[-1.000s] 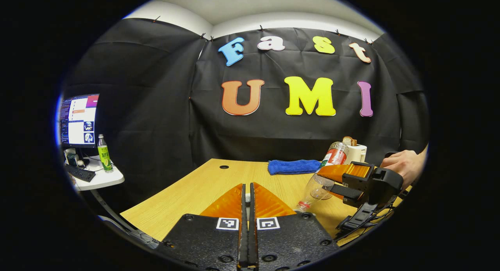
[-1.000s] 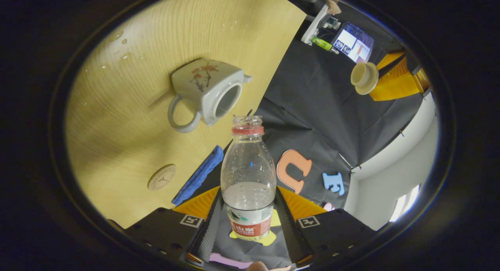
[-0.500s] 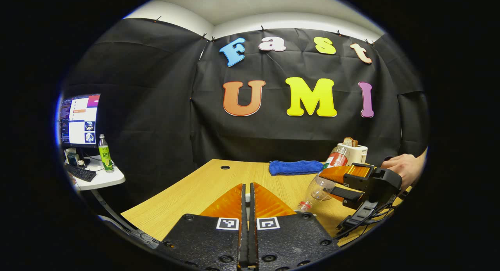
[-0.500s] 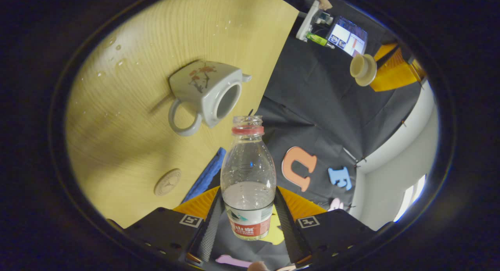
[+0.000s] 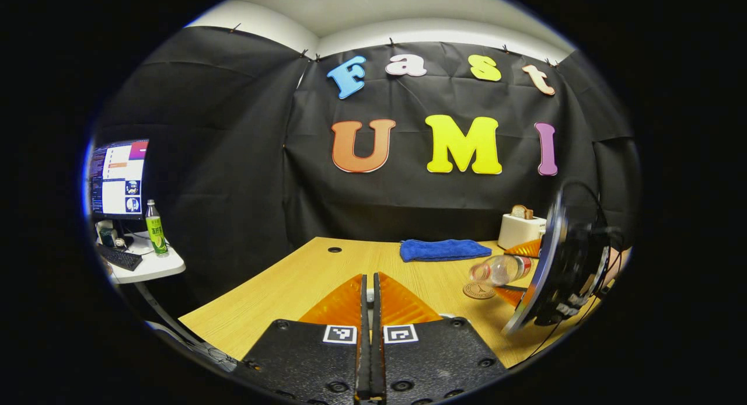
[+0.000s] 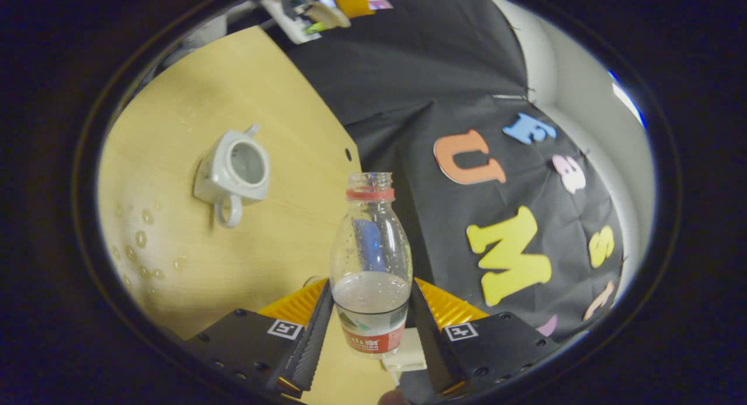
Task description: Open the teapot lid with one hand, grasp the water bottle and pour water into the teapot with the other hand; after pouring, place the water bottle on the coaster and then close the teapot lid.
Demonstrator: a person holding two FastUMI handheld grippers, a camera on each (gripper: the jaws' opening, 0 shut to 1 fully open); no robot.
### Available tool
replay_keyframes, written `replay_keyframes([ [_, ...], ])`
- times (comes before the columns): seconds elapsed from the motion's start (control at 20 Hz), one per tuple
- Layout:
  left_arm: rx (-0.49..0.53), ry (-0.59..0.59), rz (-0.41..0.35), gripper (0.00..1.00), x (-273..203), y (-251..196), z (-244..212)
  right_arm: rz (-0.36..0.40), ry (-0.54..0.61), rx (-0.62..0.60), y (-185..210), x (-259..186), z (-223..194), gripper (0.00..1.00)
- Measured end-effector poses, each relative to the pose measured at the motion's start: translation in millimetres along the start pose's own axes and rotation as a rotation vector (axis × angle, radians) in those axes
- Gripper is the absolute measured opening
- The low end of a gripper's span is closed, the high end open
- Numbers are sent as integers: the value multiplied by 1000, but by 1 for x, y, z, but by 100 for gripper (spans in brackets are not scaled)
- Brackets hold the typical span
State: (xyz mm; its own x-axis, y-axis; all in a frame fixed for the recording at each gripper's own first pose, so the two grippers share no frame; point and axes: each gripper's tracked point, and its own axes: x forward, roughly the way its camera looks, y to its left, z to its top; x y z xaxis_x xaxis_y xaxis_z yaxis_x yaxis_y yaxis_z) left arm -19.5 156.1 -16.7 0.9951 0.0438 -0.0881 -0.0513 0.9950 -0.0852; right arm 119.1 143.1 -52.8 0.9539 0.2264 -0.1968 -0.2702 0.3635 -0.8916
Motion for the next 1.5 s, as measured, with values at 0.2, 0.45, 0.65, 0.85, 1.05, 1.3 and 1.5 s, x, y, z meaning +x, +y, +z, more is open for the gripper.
replay_keyframes([
  [0.2,13,-4,-18,3,1,-12,-3,-14,-39,407,-37,11,-6,74],
  [0.45,24,-2,-28,3,3,-18,-4,61,-44,861,-51,39,-21,74],
  [0.65,34,4,-29,3,4,-19,-6,71,-24,983,-48,63,-35,73],
  [0.85,35,9,-22,3,4,-17,-8,93,-21,1041,-36,79,-38,73],
  [1.05,35,12,-16,3,6,-14,-9,96,-17,1078,-28,90,-42,73],
  [1.3,34,15,-11,3,5,-12,-10,97,-3,1099,-21,99,-50,74],
  [1.5,41,22,-8,3,7,-13,-12,95,-3,1112,-17,99,-52,75],
])
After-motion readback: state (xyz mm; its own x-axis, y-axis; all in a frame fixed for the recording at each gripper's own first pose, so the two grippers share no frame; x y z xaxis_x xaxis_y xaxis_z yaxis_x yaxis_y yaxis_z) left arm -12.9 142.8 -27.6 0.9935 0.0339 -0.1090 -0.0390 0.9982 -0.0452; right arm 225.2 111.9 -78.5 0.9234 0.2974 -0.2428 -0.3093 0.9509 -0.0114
